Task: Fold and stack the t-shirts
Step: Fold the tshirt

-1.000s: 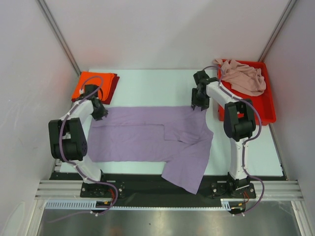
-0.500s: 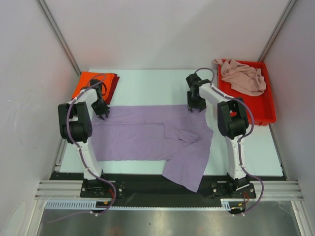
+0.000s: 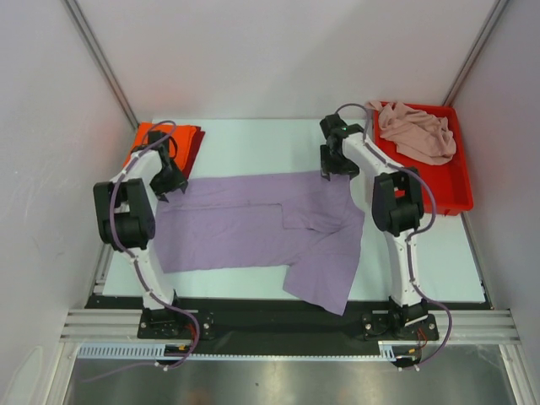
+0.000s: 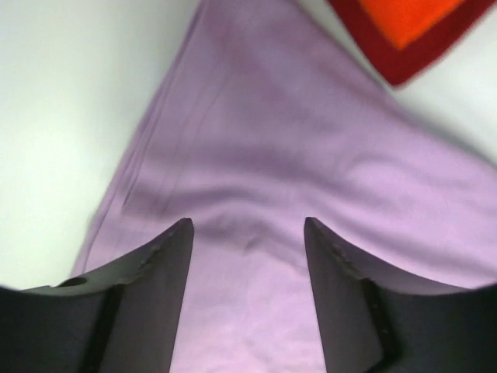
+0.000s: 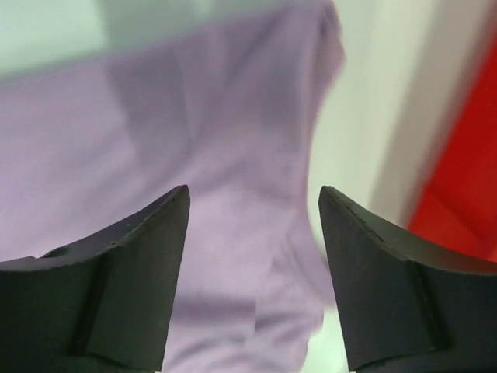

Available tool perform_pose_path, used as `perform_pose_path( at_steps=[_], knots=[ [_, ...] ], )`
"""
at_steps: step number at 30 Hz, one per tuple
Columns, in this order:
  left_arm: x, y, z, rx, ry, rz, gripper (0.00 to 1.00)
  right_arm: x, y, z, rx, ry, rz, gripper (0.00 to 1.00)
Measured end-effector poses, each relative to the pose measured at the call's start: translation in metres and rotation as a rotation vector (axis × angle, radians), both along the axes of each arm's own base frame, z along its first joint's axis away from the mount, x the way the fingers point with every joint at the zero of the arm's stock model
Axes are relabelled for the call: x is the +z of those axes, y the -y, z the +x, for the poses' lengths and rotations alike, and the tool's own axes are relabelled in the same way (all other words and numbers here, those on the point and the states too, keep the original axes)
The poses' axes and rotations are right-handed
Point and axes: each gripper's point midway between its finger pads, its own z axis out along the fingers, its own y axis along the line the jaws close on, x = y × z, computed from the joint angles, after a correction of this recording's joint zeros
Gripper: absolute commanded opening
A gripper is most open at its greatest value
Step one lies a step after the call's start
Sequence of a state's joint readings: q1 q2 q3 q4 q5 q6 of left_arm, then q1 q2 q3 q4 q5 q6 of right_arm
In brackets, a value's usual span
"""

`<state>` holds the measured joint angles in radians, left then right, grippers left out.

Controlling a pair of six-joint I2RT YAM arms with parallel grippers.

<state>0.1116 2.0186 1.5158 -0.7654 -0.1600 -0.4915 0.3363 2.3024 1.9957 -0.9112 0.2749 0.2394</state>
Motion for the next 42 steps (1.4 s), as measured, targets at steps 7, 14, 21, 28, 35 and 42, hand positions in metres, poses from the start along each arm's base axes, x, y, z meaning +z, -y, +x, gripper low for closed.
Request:
perform_pose_path(
  at_steps=[7,14,21,28,35,42],
  knots=[
    [0.096,0.007,-0.046,-0.010,0.217,0.043,0.68,0.117,-0.009,-0.083,-0.008,0.103,0.141,0.74],
    [0.137,0.050,-0.107,-0.121,0.382,0.006,0.68,0.148,-0.029,-0.243,0.072,0.077,0.360,0.64],
    [0.126,0.096,-0.158,-0.256,0.401,-0.085,0.68,0.087,-0.025,-0.364,0.023,-0.135,0.460,0.61],
    [0.121,0.109,-0.171,-0.300,0.372,-0.102,0.67,0.029,-0.027,-0.435,0.014,-0.300,0.425,0.55],
    [0.116,0.108,-0.178,-0.304,0.345,-0.103,0.67,-0.009,-0.025,-0.440,-0.068,-0.296,0.417,0.47],
    [0.111,0.107,-0.188,-0.303,0.307,-0.101,0.67,-0.028,-0.026,-0.440,-0.102,-0.289,0.444,0.46]
  ],
)
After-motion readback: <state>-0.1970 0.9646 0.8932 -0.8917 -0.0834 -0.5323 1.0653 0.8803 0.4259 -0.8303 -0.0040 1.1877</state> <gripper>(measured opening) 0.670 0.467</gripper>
